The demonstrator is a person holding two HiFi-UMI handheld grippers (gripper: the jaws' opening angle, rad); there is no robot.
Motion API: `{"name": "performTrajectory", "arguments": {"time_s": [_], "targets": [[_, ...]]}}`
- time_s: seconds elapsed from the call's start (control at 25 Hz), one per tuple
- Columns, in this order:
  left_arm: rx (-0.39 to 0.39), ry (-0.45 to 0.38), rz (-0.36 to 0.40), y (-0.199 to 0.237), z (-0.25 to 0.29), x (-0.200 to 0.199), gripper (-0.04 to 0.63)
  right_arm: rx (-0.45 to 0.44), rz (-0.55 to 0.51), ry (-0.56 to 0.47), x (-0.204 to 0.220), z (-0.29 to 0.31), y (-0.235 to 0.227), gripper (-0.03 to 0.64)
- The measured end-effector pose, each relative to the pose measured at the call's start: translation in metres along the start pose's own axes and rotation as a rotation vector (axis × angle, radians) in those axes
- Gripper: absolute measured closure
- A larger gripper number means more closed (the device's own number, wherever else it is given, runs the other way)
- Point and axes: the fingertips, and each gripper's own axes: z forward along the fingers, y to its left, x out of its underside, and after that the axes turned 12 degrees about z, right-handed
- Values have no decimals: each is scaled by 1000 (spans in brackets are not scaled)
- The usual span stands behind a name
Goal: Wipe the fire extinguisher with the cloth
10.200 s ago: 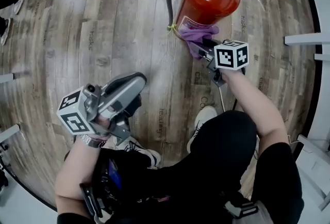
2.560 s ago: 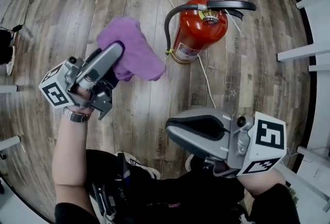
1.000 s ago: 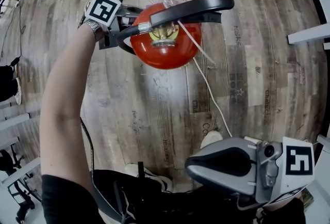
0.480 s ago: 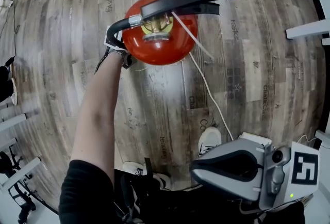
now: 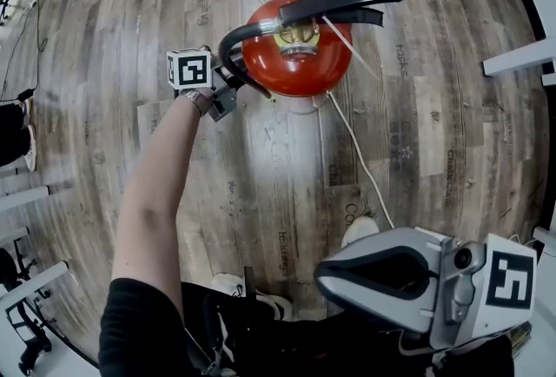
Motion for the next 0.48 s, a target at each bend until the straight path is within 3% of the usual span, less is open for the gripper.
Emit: {"name": "performTrajectory", "arguments": {"time_s": [0.08, 0.24, 0.48], "targets": [[79, -110, -8, -29, -20, -31, 548, -5, -13, 6, 6, 6, 5, 617], [223, -276, 91, -98, -60, -99, 548, -30, -50, 18, 13, 23, 18, 617], [357, -342, 347, -211, -111, -172, 546, -46, -82, 56, 30, 45, 30, 617]]}}
